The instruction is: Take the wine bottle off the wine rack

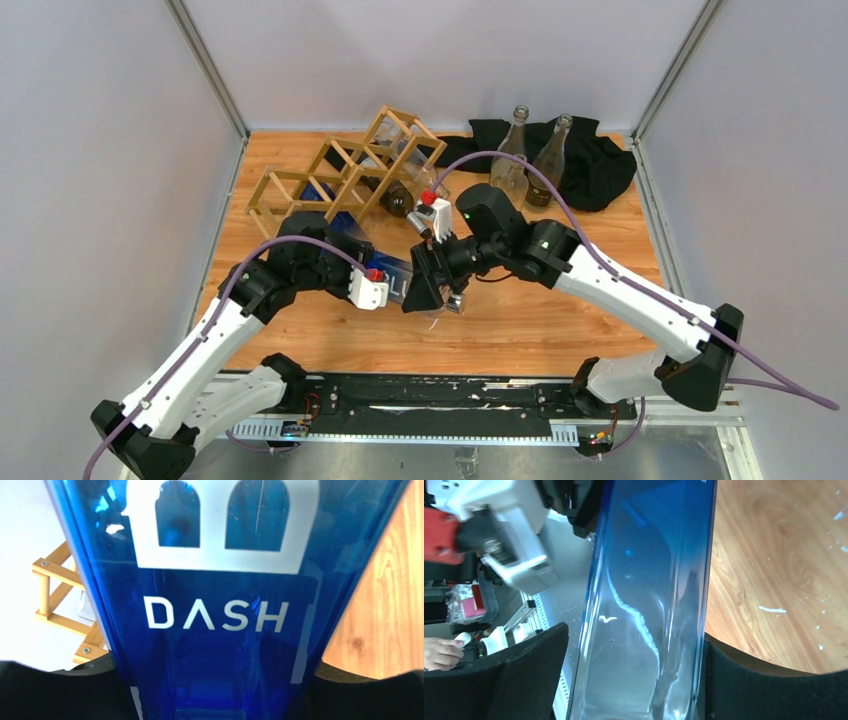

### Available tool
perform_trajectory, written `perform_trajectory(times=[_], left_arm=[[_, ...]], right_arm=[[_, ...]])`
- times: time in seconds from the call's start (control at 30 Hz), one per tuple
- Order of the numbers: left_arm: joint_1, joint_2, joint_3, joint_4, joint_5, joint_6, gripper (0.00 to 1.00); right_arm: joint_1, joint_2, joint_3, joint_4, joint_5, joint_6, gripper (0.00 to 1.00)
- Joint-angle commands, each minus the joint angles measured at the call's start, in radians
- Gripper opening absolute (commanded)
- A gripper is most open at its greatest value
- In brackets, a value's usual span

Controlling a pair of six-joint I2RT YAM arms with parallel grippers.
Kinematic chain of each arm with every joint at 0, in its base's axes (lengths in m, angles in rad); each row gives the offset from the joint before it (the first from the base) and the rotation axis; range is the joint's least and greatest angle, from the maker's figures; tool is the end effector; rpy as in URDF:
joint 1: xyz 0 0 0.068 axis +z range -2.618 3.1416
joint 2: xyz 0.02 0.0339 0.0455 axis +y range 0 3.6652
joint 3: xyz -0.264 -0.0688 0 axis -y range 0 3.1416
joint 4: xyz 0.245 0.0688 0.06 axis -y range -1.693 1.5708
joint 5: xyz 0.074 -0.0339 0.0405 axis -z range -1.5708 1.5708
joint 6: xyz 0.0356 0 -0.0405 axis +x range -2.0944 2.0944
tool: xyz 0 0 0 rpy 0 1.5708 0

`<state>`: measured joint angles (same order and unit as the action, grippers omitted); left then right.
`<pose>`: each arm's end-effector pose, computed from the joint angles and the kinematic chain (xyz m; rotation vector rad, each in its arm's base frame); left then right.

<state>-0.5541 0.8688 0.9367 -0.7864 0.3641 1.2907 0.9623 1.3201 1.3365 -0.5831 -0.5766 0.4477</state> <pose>0.1384 -0.1006 0.3210 1.8863 1.1958 -0.0185 0.1476 0.2458 0.3775 -0.9730 2.1865 1.3739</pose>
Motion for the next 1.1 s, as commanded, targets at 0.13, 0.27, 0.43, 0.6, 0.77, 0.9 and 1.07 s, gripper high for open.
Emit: perform_trajectory(times=[0.13, 0.27, 0.43, 0.6, 0.77, 0.9, 1.07], left_arm=[[-0.007, -0.091, -0.010, 0.190, 0.039, -0.249, 0.00], [-0.006, -0.088, 0.027, 0.209, 0.073, -0.443, 0.00], [-0.005, -0.085, 0.063, 0.232, 0.161, -0.683, 0.00], [-0.006, -0.072, 0.100, 0.258, 0.232, -0.888, 0.00], [-0.005, -0.051, 0.144, 0.318, 0.299, -1.077, 0.00], [-0.006, -0.025, 0.172, 0.341, 0.372, -1.177, 0.00], [-0.006, -0.003, 0.187, 0.341, 0.456, -1.234, 0.00]], right_arm=[[-0.057, -0.186, -0.003, 0.107, 0.107, -0.059, 0.91], [-0.140, -0.266, 0.027, 0.109, 0.144, -0.076, 0.92], [-0.212, -0.347, 0.075, 0.134, 0.197, -0.094, 0.94], [-0.224, -0.384, 0.077, 0.183, 0.189, -0.102, 0.95], [-0.224, -0.378, 0.009, 0.296, 0.106, -0.081, 0.96], [-0.224, -0.351, -0.046, 0.444, 0.027, -0.029, 0.96], [-0.219, -0.281, -0.097, 0.649, -0.038, 0.040, 0.96]])
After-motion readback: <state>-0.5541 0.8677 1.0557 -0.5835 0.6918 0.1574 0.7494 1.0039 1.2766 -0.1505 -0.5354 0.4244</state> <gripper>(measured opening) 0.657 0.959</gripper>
